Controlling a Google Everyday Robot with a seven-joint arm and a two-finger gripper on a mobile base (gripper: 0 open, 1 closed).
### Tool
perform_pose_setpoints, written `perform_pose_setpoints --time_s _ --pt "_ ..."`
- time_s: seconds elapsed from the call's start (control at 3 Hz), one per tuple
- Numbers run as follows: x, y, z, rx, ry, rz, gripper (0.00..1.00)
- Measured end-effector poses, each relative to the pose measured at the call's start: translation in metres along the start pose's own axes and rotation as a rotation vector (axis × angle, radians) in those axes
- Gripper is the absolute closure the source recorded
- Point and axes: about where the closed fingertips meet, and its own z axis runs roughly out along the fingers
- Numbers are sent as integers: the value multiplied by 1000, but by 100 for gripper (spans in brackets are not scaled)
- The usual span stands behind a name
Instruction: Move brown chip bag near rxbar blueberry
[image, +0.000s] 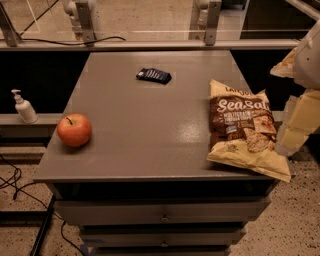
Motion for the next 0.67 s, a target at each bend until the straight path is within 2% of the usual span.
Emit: perform_pose_setpoints --time_s 0.67 --pt "-3 -2 3 14 -14 11 0"
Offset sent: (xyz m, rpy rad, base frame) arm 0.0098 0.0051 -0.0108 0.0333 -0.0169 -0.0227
